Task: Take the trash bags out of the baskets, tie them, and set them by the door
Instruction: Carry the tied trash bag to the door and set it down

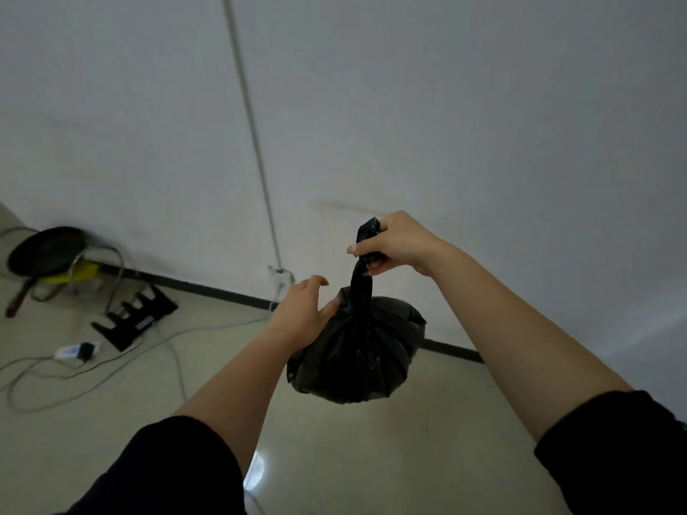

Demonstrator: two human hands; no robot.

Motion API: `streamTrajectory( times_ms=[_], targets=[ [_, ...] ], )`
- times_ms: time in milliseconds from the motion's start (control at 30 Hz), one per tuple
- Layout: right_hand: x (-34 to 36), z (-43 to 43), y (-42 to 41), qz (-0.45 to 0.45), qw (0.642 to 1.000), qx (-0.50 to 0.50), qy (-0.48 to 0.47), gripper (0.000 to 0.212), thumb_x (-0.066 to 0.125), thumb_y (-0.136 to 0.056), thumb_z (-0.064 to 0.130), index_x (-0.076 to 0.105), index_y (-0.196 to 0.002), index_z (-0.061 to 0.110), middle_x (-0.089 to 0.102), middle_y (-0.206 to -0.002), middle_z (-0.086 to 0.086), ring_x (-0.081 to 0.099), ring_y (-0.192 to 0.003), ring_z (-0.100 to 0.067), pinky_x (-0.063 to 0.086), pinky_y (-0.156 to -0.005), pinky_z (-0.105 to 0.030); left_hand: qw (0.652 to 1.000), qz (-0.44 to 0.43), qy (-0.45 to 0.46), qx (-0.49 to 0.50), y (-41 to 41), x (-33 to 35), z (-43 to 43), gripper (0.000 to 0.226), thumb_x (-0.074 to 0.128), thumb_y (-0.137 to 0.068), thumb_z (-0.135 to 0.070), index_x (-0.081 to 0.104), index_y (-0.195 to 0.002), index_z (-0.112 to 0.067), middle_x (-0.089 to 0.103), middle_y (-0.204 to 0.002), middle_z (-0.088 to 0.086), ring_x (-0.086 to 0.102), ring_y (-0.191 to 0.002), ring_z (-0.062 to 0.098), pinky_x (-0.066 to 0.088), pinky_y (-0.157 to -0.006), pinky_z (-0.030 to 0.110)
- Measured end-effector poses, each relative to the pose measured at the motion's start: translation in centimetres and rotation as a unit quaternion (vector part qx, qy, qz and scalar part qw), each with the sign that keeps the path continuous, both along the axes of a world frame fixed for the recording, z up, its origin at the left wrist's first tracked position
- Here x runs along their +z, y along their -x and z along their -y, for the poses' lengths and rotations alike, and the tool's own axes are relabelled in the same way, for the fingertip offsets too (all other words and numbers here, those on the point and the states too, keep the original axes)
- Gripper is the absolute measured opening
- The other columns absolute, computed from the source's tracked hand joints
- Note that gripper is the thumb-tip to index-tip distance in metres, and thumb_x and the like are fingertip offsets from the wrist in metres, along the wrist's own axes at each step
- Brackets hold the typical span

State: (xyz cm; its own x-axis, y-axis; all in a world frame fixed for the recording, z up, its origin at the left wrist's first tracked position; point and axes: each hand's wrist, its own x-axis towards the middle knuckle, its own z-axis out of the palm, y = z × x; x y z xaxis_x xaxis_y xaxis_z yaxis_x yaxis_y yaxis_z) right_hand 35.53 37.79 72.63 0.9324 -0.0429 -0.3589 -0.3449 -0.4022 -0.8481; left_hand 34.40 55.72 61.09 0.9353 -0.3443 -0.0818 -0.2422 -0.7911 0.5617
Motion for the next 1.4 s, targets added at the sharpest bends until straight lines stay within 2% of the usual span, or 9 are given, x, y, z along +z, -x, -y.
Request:
streamTrajectory(
  times_ms=[300,533,733,833,967,1033,1167,1333,1400],
  targets=[
    [0.5,-24.6,-6.9,0.007,0.992,0.125,0.0,0.017,0.077,-0.079,0.007,0.063,-0.081,-0.003,0.063,-0.069,-0.009,0.064,-0.062,-0.022,0.061,-0.075,-0.043,0.993,0.036,0.002,0.112,-2.1,2.0,-24.0,0.049,0.048,-0.095,-0.046,0.042,-0.134,-0.017,0.047,-0.139,0.002,0.04,-0.128,0.017,0.037,-0.097,0.029],
    [0.0,-45.8,-12.1,0.03,0.986,0.161,-0.012,0.022,0.076,-0.078,0.002,0.063,-0.091,-0.01,0.066,-0.089,-0.022,0.063,-0.062,-0.025,0.062,-0.067,-0.042,0.978,0.037,-0.025,0.205,-2.9,2.9,-45.2,0.049,0.049,-0.095,-0.042,0.044,-0.134,-0.013,0.049,-0.137,0.006,0.044,-0.124,0.022,0.039,-0.097,0.032],
    [-0.1,-62.3,-17.3,0.042,0.978,0.205,-0.018,0.017,0.074,-0.079,0.001,0.061,-0.088,-0.007,0.065,-0.081,-0.022,0.067,-0.065,-0.03,0.061,-0.07,-0.043,0.957,0.038,-0.033,0.286,-5.4,3.5,-60.6,0.049,0.05,-0.095,-0.038,0.042,-0.136,-0.013,0.047,-0.139,0.007,0.04,-0.129,0.023,0.035,-0.101,0.033],
    [-0.8,-67.5,-18.7,0.042,0.972,0.23,-0.019,0.018,0.075,-0.079,0.003,0.061,-0.087,-0.006,0.063,-0.077,-0.02,0.066,-0.064,-0.031,0.061,-0.07,-0.044,0.953,0.037,-0.035,0.297,-6.8,3.3,-65.1,0.046,0.051,-0.095,-0.035,0.044,-0.135,-0.013,0.047,-0.138,0.008,0.04,-0.129,0.023,0.033,-0.102,0.033],
    [-1.7,-79.0,-23.4,0.034,0.958,0.282,-0.021,0.016,0.074,-0.08,0.004,0.06,-0.079,-0.002,0.062,-0.073,-0.016,0.066,-0.063,-0.03,0.061,-0.069,-0.043,0.94,0.044,-0.043,0.335,-11.1,2.7,-75.3,0.046,0.05,-0.095,-0.035,0.045,-0.135,-0.013,0.047,-0.139,0.007,0.04,-0.13,0.023,0.032,-0.105,0.032],
    [-1.8,-85.7,-26.5,0.031,0.952,0.304,-0.027,0.014,0.074,-0.081,0.003,0.061,-0.081,-0.004,0.062,-0.074,-0.016,0.065,-0.063,-0.029,0.062,-0.067,-0.041,0.933,0.04,-0.039,0.355,-14.0,2.3,-81.2,0.046,0.049,-0.095,-0.036,0.045,-0.135,-0.014,0.047,-0.14,0.006,0.04,-0.131,0.023,0.032,-0.106,0.032],
    [-1.1,-97.2,-31.4,0.032,0.939,0.341,-0.036,0.016,0.075,-0.08,0.004,0.061,-0.082,-0.003,0.062,-0.079,-0.017,0.067,-0.073,-0.032,0.06,-0.075,-0.046,0.917,0.031,-0.035,0.396,-18.9,2.8,-91.8,0.045,0.046,-0.096,-0.04,0.044,-0.134,-0.018,0.046,-0.141,0.003,0.037,-0.133,0.021,0.034,-0.106,0.036],
    [-0.4,-109.5,-36.9,0.033,0.925,0.377,-0.019,0.014,0.075,-0.081,0.005,0.061,-0.082,0.0,0.062,-0.076,-0.014,0.066,-0.064,-0.026,0.062,-0.071,-0.039,0.909,0.025,-0.036,0.414,-23.9,4.1,-102.8,0.045,0.045,-0.097,-0.04,0.043,-0.136,-0.017,0.044,-0.143,0.003,0.036,-0.134,0.02,0.033,-0.105,0.033],
    [-0.3,-115.0,-39.8,0.034,0.924,0.38,-0.022,0.015,0.075,-0.08,0.005,0.062,-0.085,-0.001,0.063,-0.078,-0.016,0.067,-0.068,-0.028,0.061,-0.073,-0.039,0.912,0.032,-0.037,0.408,-26.7,4.2,-108.2,0.045,0.045,-0.097,-0.039,0.043,-0.136,-0.016,0.044,-0.143,0.004,0.036,-0.134,0.021,0.031,-0.105,0.032]
  ],
)
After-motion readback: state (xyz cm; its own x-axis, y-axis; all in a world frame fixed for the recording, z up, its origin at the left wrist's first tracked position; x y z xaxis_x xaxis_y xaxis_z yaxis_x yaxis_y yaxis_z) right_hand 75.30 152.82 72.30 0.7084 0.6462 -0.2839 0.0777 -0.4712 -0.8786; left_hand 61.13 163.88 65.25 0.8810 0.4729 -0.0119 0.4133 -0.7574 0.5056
